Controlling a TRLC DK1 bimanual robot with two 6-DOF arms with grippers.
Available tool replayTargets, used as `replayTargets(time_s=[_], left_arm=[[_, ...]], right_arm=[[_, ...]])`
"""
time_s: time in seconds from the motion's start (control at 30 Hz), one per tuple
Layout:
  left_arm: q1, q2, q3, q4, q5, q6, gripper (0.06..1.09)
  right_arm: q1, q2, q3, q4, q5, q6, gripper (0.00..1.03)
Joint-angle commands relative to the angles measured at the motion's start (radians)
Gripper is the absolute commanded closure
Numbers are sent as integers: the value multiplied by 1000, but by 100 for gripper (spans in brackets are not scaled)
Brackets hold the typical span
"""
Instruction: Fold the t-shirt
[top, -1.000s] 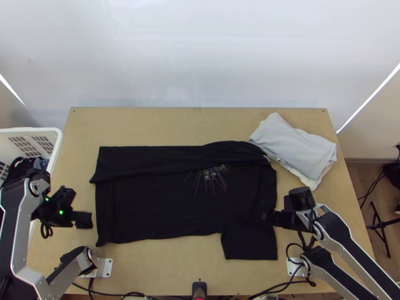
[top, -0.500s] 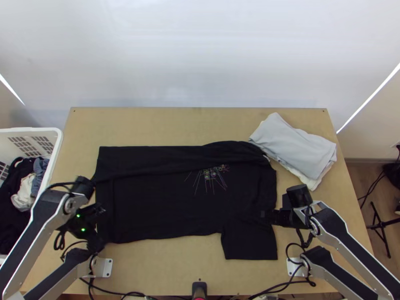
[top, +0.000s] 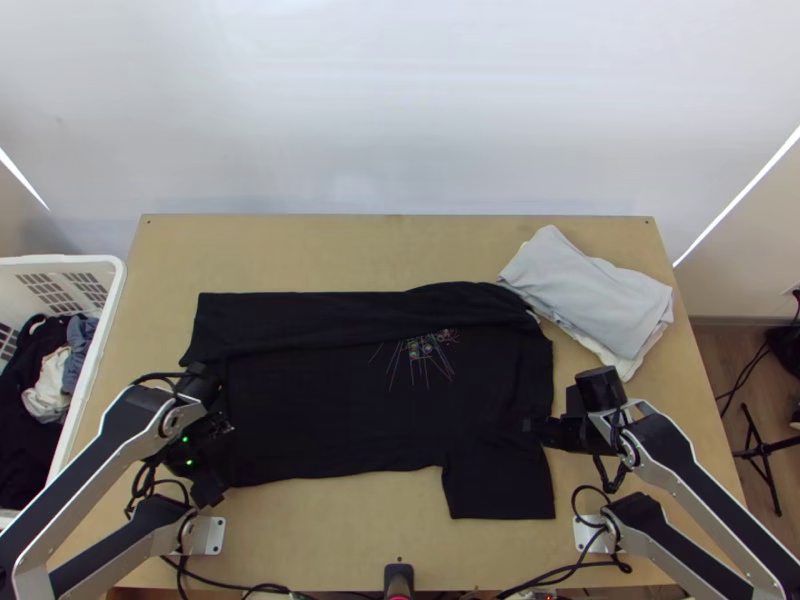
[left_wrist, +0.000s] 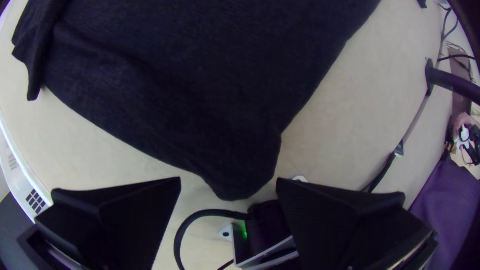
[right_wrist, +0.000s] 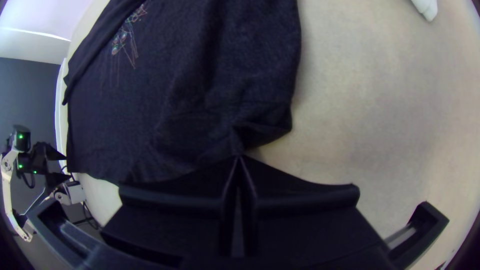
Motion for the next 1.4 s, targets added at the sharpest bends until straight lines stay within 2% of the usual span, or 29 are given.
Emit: replayTargets(time_s=[0.0,0.17,0.33,0.47,0.6,0.9,1.17,1.37], left_arm=[[-14,25,-45,114,-6,-9,38],[3,-21,-85,213,-6,29,103],[18,-53,-83,176,-3,88,105],[89,-83,-90,179,-3,170,105],[119,-93,-85,179,-3,192,105],[208,-73,-21,226,6,276,105],[240,-66,-4,265,8,292,105],[283,-4,87,282,43,312,105]], right_arm=[[-4,-3,5,-2,-10,2,100],[-10,-12,25,-13,-36,2,100],[-38,-12,45,-41,-104,-10,100],[-111,7,54,-48,-156,-69,100],[-168,28,72,-48,-185,-101,100],[-184,33,157,-41,-196,-96,100],[-203,34,177,-38,-197,-99,100],[-231,86,250,-13,-197,-112,100]])
